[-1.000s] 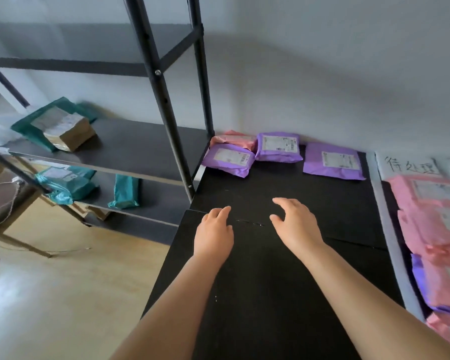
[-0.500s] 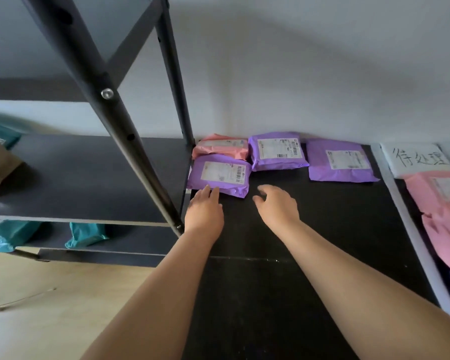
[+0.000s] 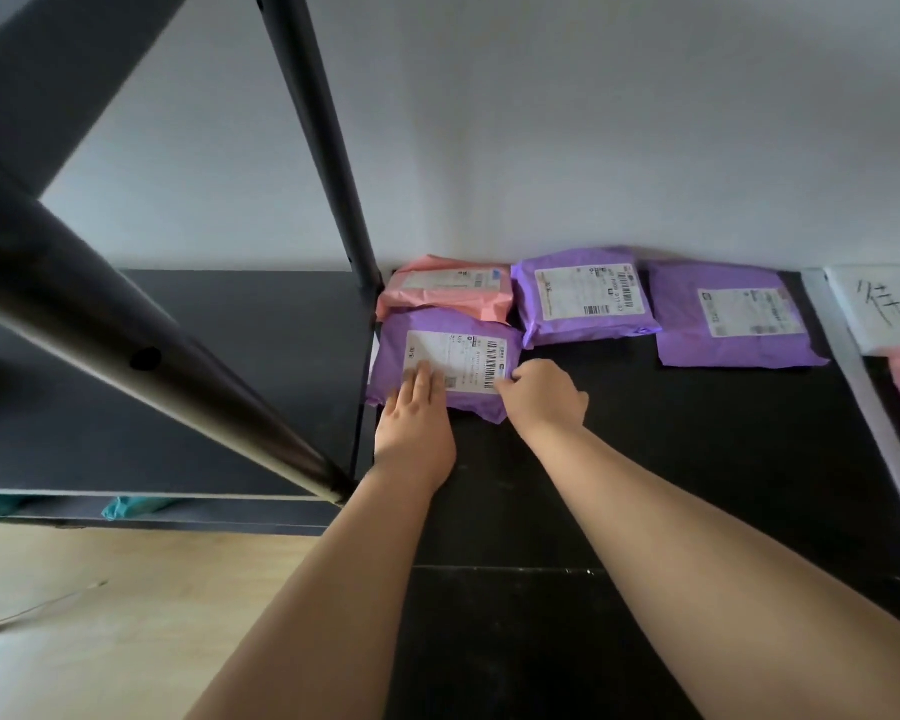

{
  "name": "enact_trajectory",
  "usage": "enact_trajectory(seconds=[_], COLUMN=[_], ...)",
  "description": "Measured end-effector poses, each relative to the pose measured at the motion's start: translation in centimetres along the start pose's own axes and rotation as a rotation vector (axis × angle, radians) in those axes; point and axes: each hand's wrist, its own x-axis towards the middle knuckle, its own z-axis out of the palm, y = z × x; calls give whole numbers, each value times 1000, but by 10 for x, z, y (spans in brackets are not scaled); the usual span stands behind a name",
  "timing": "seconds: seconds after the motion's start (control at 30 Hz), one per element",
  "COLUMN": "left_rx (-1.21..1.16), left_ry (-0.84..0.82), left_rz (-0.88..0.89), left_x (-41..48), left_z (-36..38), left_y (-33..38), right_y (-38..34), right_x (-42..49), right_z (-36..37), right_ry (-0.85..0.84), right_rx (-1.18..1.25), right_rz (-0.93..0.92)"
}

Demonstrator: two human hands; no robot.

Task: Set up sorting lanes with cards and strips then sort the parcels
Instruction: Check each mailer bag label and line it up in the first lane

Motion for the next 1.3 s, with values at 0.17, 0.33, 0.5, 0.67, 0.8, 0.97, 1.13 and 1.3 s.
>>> enact_trajectory(seconds=[0.17,0.33,0.5,0.67,0.8,0.97,1.13,1.3], left_rx=[0,43,59,30,12,12,6,35], left_ry=[15,-34,-54,19,38,-31,-28,-30], left_rz=[8,6,7,-4,-21,-22,-28,-6], left_x=[-7,-17,-34,-32,-18,1,5,-3], left_z=[10,2,-4,-14,-17,-10,3,5], left_y=[3,6,9,2,-9,-17,-19,-17], right_y=[4,6,2,8,6,3,0,0], right_x=[1,3,-7,-11,-10,-2,3,3], right_z=[9,6,3,9,12,16,22,21], right_ry=[-33,-56,-87,-72,-73,-39,24,21], right_rx=[9,127,104,160,196,164,79,106], right_rz=[98,257,218,161,158,144,163,241])
